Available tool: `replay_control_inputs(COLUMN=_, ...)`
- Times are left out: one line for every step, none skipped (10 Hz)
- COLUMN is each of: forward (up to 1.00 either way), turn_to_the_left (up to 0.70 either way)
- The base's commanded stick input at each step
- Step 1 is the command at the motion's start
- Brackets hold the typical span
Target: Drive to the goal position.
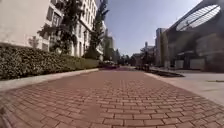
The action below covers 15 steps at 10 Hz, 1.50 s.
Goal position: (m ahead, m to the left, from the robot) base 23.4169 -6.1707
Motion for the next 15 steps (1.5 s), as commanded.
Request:
replay_control_inputs(forward=0.7, turn_to_the_left=0.0)
replay_control_inputs(forward=0.7, turn_to_the_left=0.0)
replay_control_inputs(forward=0.7, turn_to_the_left=0.0)
replay_control_inputs(forward=0.7, turn_to_the_left=0.0)
replay_control_inputs(forward=0.7, turn_to_the_left=0.0)
replay_control_inputs(forward=0.7, turn_to_the_left=0.0)
replay_control_inputs(forward=0.7, turn_to_the_left=0.0)
replay_control_inputs(forward=0.7, turn_to_the_left=0.0)
replay_control_inputs(forward=0.7, turn_to_the_left=0.0)
replay_control_inputs(forward=0.7, turn_to_the_left=0.0)
replay_control_inputs(forward=0.7, turn_to_the_left=0.0)
replay_control_inputs(forward=0.7, turn_to_the_left=0.0)
replay_control_inputs(forward=0.7, turn_to_the_left=0.0)
replay_control_inputs(forward=0.7, turn_to_the_left=0.0)
replay_control_inputs(forward=0.7, turn_to_the_left=0.0)
